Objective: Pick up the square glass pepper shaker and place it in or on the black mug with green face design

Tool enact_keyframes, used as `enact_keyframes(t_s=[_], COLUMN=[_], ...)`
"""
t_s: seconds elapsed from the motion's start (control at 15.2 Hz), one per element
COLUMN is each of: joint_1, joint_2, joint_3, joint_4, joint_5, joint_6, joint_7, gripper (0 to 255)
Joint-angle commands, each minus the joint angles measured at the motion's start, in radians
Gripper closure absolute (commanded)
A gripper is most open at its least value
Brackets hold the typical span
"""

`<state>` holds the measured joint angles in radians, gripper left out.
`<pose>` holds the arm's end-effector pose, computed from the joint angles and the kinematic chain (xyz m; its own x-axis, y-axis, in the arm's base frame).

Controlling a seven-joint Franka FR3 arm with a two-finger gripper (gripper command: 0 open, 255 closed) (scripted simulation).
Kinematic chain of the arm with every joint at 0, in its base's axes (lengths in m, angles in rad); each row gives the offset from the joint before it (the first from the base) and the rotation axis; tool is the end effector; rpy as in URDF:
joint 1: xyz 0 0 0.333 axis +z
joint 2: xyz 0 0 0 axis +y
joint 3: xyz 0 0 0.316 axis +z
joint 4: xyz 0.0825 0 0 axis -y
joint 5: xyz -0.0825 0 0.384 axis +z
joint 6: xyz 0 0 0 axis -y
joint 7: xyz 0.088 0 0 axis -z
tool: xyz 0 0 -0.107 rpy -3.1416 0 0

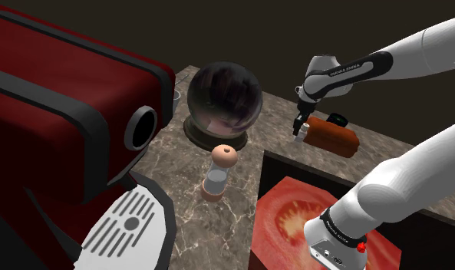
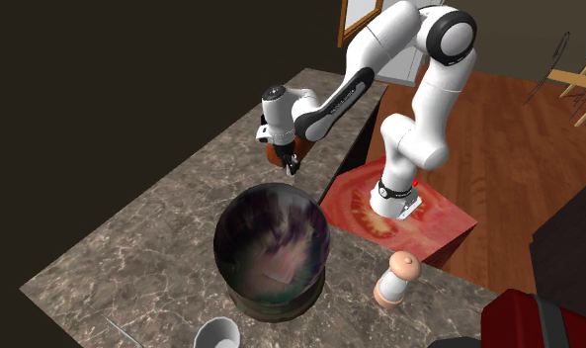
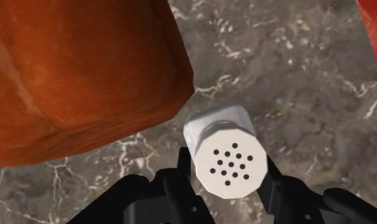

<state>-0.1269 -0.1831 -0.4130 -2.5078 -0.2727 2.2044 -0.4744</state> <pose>0.3702 -0.2295 0.3329 0.9770 0.1155 -0.1794 0.1256 -0.9910 0.0458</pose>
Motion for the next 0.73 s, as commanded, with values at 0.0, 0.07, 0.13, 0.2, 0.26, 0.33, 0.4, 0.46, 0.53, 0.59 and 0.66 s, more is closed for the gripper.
enact_keyframes(t_s=[0.0, 0.07, 0.13, 0.2, 0.26, 0.33, 0.4, 0.46, 0.53, 0.59, 0.66], joint_1=[0.000, 0.000, 0.000, 0.000, 0.000, 0.000, 0.000, 0.000, 0.000, 0.000, 0.000], joint_2=[-0.018, -0.028, -0.038, -0.047, -0.056, -0.064, -0.073, -0.081, -0.089, -0.096, -0.103], joint_3=[0.004, 0.005, 0.007, 0.009, 0.011, 0.013, 0.015, 0.017, 0.019, 0.021, 0.023], joint_4=[0.009, 0.015, 0.021, 0.028, 0.034, 0.041, 0.048, 0.055, 0.063, 0.070, 0.078], joint_5=[-0.002, -0.003, -0.004, -0.004, -0.005, -0.005, -0.005, -0.005, -0.005, -0.005, -0.005], joint_6=[-0.028, -0.043, -0.058, -0.074, -0.089, -0.104, -0.119, -0.134, -0.149, -0.164, -0.179], joint_7=[0.001, 0.001, 0.001, 0.000, 0.000, 0.000, -0.001, -0.001, -0.002, -0.002, -0.003], gripper=[255, 255, 255, 255, 255, 255, 255, 255, 255, 255, 255])
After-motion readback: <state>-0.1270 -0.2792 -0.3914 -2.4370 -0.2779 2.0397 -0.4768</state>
